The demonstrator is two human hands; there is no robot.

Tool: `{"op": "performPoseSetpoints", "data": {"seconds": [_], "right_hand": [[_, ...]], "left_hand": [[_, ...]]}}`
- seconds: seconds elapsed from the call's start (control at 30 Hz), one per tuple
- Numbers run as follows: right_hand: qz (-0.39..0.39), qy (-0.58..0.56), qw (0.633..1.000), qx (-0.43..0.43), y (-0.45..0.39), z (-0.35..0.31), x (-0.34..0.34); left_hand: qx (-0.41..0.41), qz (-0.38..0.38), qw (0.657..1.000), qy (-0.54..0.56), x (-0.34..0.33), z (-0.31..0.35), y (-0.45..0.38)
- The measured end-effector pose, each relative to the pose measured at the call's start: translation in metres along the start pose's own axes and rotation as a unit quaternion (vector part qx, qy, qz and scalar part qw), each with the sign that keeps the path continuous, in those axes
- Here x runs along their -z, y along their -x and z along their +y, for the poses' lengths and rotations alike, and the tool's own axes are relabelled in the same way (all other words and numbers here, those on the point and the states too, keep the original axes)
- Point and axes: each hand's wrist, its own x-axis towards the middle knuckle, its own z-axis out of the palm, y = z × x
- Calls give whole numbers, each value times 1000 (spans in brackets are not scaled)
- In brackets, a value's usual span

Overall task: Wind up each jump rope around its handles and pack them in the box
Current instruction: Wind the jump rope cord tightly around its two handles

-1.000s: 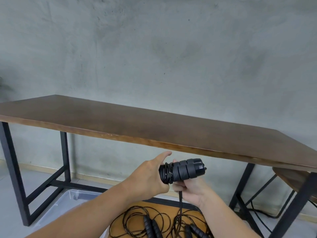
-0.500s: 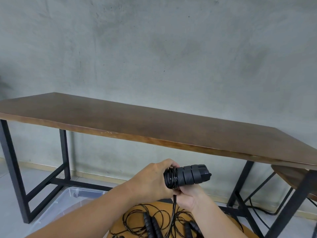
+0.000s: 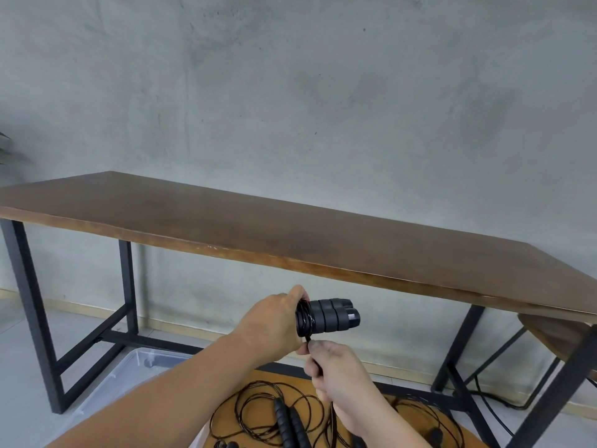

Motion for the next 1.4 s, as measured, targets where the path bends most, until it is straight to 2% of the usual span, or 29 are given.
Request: {"op": "performPoseSetpoints", "data": {"seconds": [0.1,0.27,0.47,0.57,0.77,0.9,1.07,1.2,1.4], "right_hand": [[4,131,991,23,3,-2,-2],[3,332,940,77,13,-12,-1],[28,503,853,136,30,-37,7],[30,531,833,153,38,-59,12],[9,505,849,155,33,-98,29],[-51,454,876,152,22,-111,46],[-127,420,885,159,11,-118,59],[-174,328,920,126,2,-109,67],[-201,198,956,78,-10,-88,70]], "left_hand": [[-5,-7,999,-39,-5,-3,-2],[-11,-7,996,-92,-10,-9,-2],[-45,-12,989,-143,-8,-12,-2],[-78,-15,986,-149,-3,-12,0],[-129,-28,984,-120,11,-5,6],[-143,-29,986,-84,16,1,12],[-140,-59,987,-53,17,12,21],[-140,-71,987,-24,19,17,27],[-128,-89,988,20,21,24,34]]}}
